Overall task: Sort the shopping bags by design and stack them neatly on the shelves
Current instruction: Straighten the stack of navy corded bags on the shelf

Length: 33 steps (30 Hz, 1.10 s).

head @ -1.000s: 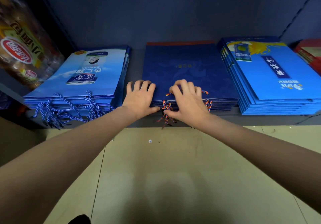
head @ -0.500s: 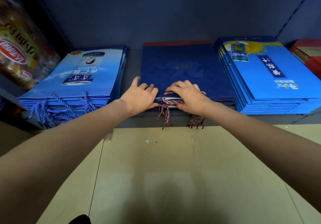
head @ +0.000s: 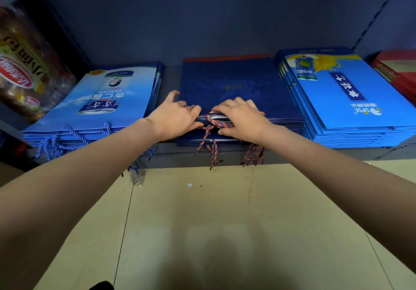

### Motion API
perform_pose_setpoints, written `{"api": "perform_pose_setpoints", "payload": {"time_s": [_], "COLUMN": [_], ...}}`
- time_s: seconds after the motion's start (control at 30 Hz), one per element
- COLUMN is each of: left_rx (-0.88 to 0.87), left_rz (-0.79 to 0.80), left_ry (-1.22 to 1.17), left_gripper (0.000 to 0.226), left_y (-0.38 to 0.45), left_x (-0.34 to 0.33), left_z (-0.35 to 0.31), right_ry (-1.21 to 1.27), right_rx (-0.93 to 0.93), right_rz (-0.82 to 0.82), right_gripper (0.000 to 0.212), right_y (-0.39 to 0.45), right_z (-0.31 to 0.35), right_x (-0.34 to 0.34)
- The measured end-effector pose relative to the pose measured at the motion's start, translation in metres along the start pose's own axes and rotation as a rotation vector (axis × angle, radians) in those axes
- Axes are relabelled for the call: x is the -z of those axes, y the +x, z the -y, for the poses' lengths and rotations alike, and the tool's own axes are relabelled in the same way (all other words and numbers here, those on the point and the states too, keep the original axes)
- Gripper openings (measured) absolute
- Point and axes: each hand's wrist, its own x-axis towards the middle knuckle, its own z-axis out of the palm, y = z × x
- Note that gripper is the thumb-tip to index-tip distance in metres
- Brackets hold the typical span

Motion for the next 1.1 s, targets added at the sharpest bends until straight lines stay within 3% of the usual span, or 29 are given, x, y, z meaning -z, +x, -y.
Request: {"api": "perform_pose_setpoints", "payload": {"time_s": [0.1, 0.2, 0.3, 0.4, 0.5, 0.6, 0.67, 0.77, 0.83, 0.9, 0.93, 1.1], "left_rx": [0.029, 0.022, -0.009, -0.074, -0.115, -0.125, -0.098, -0.106, -0.093, -0.062, -0.058, -0.017], "left_rz": [-0.004, -0.031, -0.044, -0.027, -0.049, -0.015, 0.03, -0.194, -0.079, 0.225, 0.281, 0.321], "left_ry": [-0.042, -0.045, -0.056, -0.117, -0.133, -0.13, -0.131, 0.036, 0.018, -0.068, -0.11, -0.331], "left_gripper": [0.047, 0.047, 0.047, 0.046, 0.046, 0.045, 0.047, 0.054, 0.059, 0.073, 0.077, 0.066], "left_y": [0.005, 0.007, 0.009, 0.015, 0.014, 0.012, 0.008, 0.003, -0.002, -0.008, -0.009, -0.008], "left_x": [0.0, 0.002, 0.005, 0.004, 0.004, 0.008, 0.006, -0.002, -0.01, -0.018, -0.016, -0.01], "left_z": [0.006, 0.011, 0.016, 0.023, 0.026, 0.025, 0.026, 0.017, 0.009, 0.001, -0.002, -0.005], "right_ry": [-0.234, -0.23, -0.246, -0.171, -0.151, -0.11, 0.003, 0.127, 0.045, 0.01, 0.019, 0.08], "right_rx": [-0.033, -0.064, -0.072, -0.123, -0.119, -0.038, 0.023, 0.152, 0.247, 0.241, 0.201, -0.041], "right_rz": [-0.165, -0.342, -0.41, -0.386, -0.392, -0.369, -0.284, -0.249, -0.219, -0.194, -0.203, -0.216], "right_gripper": [0.068, 0.055, 0.049, 0.058, 0.052, 0.043, 0.048, 0.051, 0.046, 0.044, 0.044, 0.034], "right_y": [0.002, 0.007, 0.009, 0.007, 0.011, 0.013, 0.013, -0.002, -0.018, -0.035, -0.042, -0.059], "right_z": [0.009, 0.011, 0.011, 0.014, 0.02, 0.022, 0.018, -0.001, -0.015, -0.031, -0.038, -0.063], "right_x": [-0.007, -0.013, -0.014, -0.011, -0.008, -0.002, 0.004, 0.008, 0.007, 0.003, 0.002, -0.011]}}
